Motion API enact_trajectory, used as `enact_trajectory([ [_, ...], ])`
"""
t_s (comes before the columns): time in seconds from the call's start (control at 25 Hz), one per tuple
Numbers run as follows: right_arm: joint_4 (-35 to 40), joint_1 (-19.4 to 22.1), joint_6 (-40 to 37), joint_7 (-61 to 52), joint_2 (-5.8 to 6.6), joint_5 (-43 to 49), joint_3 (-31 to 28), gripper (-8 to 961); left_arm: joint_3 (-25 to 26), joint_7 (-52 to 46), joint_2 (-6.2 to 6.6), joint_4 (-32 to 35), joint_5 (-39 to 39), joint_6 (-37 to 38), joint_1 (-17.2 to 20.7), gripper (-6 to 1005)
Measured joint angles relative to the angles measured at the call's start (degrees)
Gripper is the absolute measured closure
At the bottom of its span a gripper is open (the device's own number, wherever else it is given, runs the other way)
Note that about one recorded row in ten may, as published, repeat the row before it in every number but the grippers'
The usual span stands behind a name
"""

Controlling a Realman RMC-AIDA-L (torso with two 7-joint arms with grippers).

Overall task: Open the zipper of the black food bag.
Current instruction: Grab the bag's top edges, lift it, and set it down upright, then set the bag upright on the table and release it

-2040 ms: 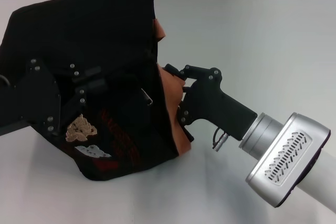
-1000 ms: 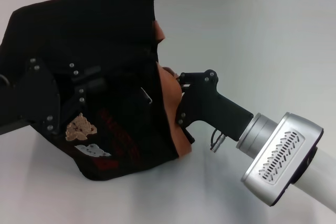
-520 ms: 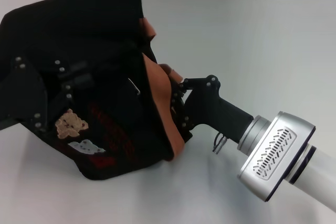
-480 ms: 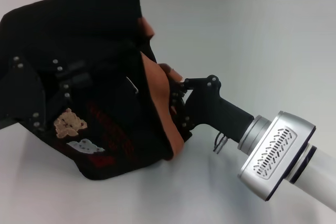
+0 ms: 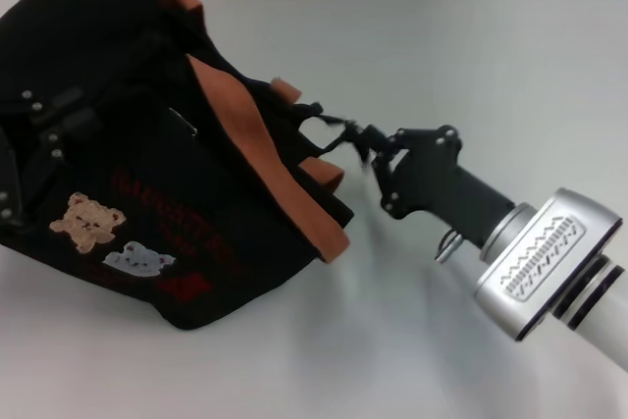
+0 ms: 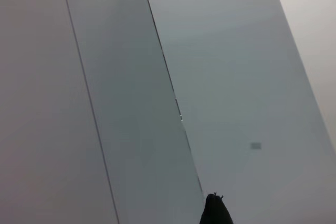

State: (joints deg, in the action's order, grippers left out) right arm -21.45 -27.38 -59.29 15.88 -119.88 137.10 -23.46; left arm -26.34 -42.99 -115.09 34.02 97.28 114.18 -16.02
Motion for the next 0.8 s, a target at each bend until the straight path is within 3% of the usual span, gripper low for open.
enact_trajectory([
  [0.36,-0.1,0.8,-2.9,-2.6,-0.08,-0.1,-2.7,873,1.3,0.3,0.22,-1.0,-0.6,-0.8,1.1,907],
  [0.52,0.3,1.7,-7.9,-9.1,-0.09,-0.8,-6.2,850,5.6,1.9,0.01,-5.4,-0.6,-4.3,1.3,907],
  [0.64,1.4,3.3,-14.2,-15.7,-0.04,-0.9,-10.3,818,13.9,4.3,-1.8,-12.1,-0.6,-11.3,1.3,907],
  [0.68,1.8,3.9,-16.1,-18.2,-0.03,-1.0,-11.7,796,13.9,4.3,-1.8,-12.1,-0.6,-11.3,1.3,907],
  [0.72,2.6,4.9,-18.9,-24.0,-0.03,-1.3,-14.6,775,17.8,6.0,-2.97,-15.6,-0.7,-15.5,0.8,907],
  [0.8,3.9,5.3,-20.7,-28.6,-0.02,-1.6,-16.7,733,19.1,7.6,-3.41,-18.5,-0.7,-18.3,0.1,907],
])
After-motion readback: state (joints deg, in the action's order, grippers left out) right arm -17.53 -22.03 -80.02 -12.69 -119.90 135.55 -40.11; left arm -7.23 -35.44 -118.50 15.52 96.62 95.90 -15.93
